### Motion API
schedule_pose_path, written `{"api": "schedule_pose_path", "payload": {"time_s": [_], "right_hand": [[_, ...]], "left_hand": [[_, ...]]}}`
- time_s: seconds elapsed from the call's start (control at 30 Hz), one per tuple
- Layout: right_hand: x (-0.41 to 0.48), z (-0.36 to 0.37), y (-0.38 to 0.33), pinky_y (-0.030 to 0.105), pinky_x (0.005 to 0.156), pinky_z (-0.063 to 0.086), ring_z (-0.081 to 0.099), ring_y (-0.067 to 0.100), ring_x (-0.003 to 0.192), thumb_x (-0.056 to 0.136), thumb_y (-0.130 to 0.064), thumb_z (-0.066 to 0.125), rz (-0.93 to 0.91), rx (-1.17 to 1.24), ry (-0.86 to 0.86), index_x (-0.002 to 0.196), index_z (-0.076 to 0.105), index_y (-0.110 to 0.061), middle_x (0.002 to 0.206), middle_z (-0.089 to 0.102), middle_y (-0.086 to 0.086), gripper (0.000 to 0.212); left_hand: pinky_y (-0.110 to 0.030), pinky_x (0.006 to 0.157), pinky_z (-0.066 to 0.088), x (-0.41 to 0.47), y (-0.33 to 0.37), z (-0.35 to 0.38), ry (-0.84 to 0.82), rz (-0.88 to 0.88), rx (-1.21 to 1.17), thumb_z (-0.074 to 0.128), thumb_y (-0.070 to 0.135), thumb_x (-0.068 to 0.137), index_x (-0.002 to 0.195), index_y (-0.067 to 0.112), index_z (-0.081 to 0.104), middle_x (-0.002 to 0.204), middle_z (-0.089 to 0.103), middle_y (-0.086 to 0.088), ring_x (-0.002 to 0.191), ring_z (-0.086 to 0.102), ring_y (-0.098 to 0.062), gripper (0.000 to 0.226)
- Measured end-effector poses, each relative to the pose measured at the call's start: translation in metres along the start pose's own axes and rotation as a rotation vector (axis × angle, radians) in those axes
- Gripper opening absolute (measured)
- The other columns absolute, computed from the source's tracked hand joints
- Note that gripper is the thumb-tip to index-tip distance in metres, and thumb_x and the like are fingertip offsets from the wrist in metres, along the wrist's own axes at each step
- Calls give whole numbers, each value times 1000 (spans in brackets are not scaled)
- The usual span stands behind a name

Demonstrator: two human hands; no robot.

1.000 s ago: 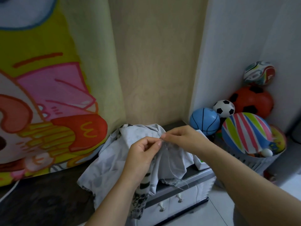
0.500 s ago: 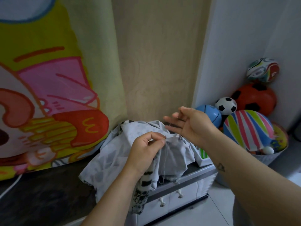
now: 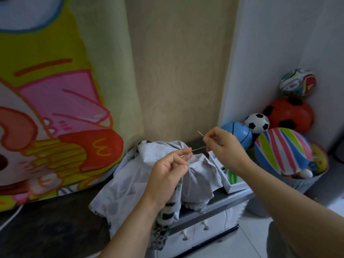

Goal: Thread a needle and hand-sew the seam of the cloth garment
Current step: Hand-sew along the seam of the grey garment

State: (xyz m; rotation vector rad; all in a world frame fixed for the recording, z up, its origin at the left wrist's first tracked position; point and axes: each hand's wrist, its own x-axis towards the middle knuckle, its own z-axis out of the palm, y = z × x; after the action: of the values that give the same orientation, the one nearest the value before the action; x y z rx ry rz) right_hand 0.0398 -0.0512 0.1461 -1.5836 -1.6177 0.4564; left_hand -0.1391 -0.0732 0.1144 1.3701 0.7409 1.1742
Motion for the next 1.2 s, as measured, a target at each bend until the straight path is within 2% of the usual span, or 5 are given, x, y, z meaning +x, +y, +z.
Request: {"api": "schedule_pose_path", "payload": {"time_s": [0.3, 0.6, 0.73, 0.9, 1.2], "right_hand": [[-13, -7, -31, 35, 86, 51, 62, 16, 79, 83, -23, 70, 238, 272, -508, 87, 68, -7, 82, 71, 5, 17], [0, -8, -27, 15, 50, 36, 47, 3, 49, 90, -15, 58, 572, 1012, -149, 83, 63, -11, 72, 60, -1, 10], [8, -10, -28, 18, 50, 51, 70, 13, 61, 93, -7, 55, 600, 1428, 161, 88, 55, -7, 74, 63, 3, 5], [5, -2, -21, 32, 82, 55, 69, 17, 85, 89, -14, 63, 229, 755, 264, 83, 58, -11, 80, 70, 3, 9], [6, 0, -14, 6, 72, 47, 62, -4, 79, 85, -16, 68, 74, 351, 136, 84, 61, -5, 90, 71, 0, 13]], "left_hand": [[-20, 92, 46, 2, -6, 2, 26, 41, 119, 58, 12, 75, 60, 18, 60, 128, 60, 8, 118, 56, 0, 16], [-14, 89, 48, 2, -7, 0, 29, 5, 34, 57, 12, 75, 63, 16, 62, 126, 63, 8, 117, 60, -6, 13], [-18, 86, 48, 3, -9, -1, 35, -27, 70, 56, 14, 73, 62, 15, 61, 116, 66, 8, 105, 65, -9, 11], [-9, 74, 45, 3, -12, 0, 70, -39, 116, 58, 17, 70, 56, 22, 61, 104, 71, 12, 86, 60, -6, 15], [-12, 75, 45, 4, -10, -2, 82, -81, 135, 61, 18, 74, 59, 24, 64, 102, 71, 10, 85, 57, -9, 16]]}}
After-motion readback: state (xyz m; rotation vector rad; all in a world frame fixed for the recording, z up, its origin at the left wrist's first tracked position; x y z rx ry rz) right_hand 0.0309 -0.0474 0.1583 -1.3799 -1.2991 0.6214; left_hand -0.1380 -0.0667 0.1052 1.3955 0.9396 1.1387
